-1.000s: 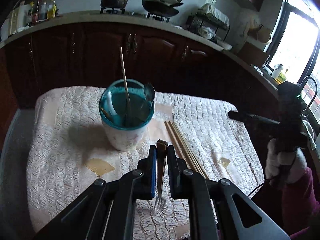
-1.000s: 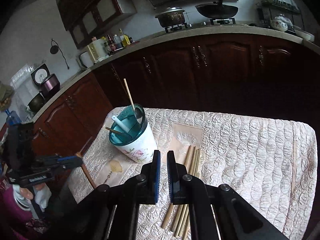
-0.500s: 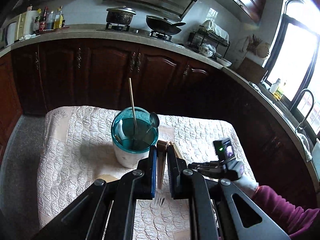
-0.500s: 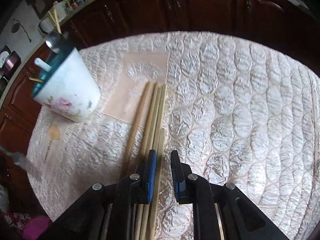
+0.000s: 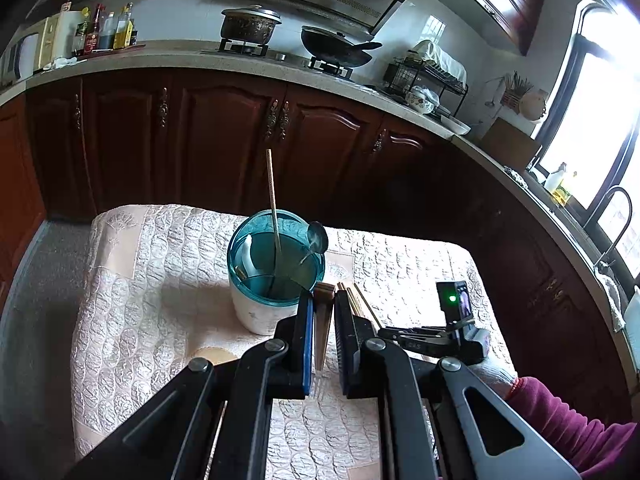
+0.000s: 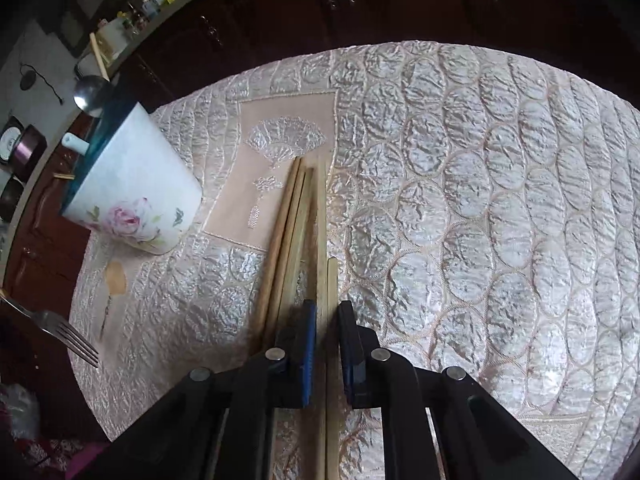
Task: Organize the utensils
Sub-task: 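Lift the fork and chopstick and carry both toward the floral cup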
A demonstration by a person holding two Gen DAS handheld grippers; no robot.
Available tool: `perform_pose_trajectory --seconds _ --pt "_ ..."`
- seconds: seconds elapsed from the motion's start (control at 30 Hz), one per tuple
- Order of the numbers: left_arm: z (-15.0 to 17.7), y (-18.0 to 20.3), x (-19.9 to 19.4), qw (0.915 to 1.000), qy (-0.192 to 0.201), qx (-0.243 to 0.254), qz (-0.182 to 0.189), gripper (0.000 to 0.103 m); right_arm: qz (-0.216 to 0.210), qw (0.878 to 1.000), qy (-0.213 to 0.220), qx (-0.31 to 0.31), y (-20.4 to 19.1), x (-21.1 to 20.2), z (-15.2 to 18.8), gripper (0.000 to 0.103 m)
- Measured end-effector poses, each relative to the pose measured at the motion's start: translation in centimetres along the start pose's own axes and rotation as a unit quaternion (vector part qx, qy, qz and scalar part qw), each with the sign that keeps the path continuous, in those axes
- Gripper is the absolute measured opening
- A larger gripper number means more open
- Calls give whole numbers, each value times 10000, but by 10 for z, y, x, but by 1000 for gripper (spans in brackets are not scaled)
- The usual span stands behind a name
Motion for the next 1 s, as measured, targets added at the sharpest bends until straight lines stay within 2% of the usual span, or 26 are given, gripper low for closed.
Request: perform_pose_trajectory --seconds 0.13,0.23,0.37,0.47,0.57,0.67,0.73,0.9,1.0 --pt "2 1 2 10000 -20 -7 39 10 -31 9998 -145 -158 -1 -14 15 15" --pt "3 3 3 10000 -32 5 52 10 313 9994 22 -172 -11 -19 13 19" --pt "3 3 3 10000 -47 -1 27 10 274 9994 131 -183 -16 -23 -4 19" --pt "3 1 3 10000 -62 -25 -23 10 467 9983 -25 -344 -25 -7 -33 19" --pt "2 -2 4 9999 -73 -49 -60 10 646 9970 -149 -397 -28 9 -44 18" --pt "0 -4 3 9999 -64 -66 -81 10 495 9985 -86 -231 -23 7 -55 9" --pt "-2 -6 -1 9999 -24 -81 -74 10 365 9991 -78 -206 -21 2 -55 8" --pt "-9 -8 -13 9999 135 -103 -7 10 -20 9990 289 -336 -25 -46 -36 7" --pt "-14 -8 -20 9997 241 -109 -1 10 134 9978 450 -462 -27 -71 -31 7"
Point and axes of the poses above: each gripper's, at about its wrist camera, not at the fingertips, and x roughly the way its jaws point, y to its right, z to its underside, the point moved 2 cm from there along x, roughly the way its jaws point, and after that the axes turned 15 degrees about -y, right-handed, at the moved point
